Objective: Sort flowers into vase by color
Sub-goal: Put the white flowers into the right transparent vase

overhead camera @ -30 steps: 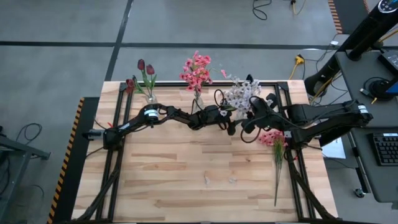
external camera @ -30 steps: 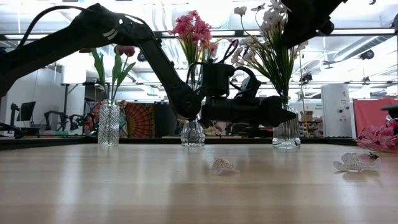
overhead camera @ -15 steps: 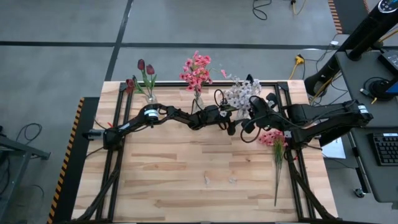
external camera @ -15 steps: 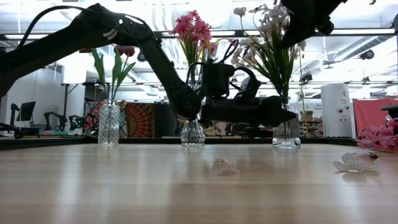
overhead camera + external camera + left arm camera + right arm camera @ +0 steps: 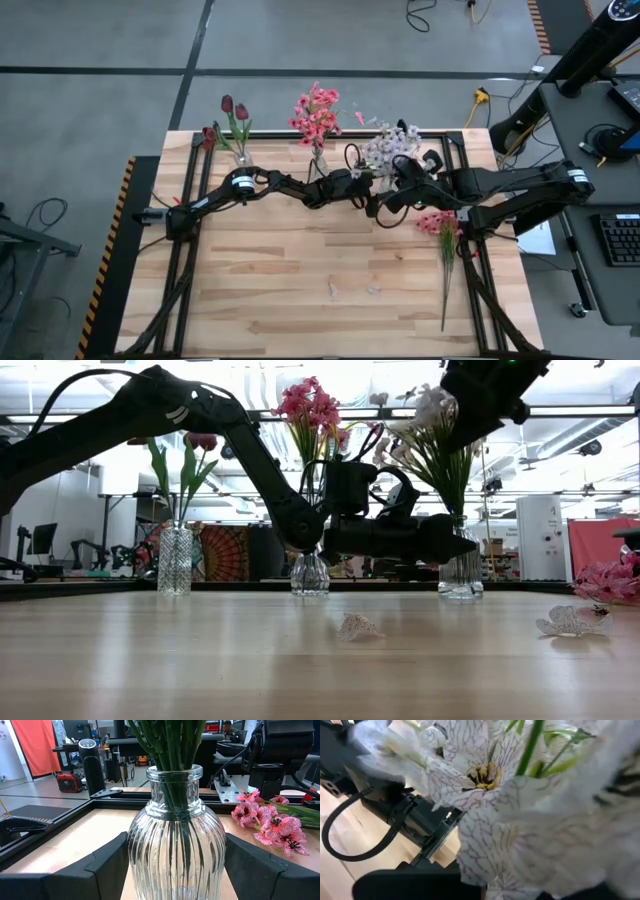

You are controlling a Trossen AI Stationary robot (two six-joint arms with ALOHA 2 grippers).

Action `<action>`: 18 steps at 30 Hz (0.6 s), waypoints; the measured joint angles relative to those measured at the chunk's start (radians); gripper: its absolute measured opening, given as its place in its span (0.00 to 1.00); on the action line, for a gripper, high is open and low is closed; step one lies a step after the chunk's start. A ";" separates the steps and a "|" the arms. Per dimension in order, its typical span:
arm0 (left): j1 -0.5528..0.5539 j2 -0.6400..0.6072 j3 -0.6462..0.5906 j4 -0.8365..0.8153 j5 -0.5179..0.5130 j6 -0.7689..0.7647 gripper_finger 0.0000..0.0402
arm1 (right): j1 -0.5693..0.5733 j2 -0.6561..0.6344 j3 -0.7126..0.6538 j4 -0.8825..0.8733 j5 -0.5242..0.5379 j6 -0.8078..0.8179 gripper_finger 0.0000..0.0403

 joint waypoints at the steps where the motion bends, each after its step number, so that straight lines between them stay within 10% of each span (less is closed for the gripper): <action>1: 0.000 0.000 0.000 0.000 0.000 0.000 0.66 | 0.000 0.005 0.000 -0.001 -0.001 0.000 0.03; 18: 0.000 0.000 0.000 -0.001 0.000 0.000 0.66 | 0.000 0.032 0.000 -0.009 -0.008 -0.017 0.03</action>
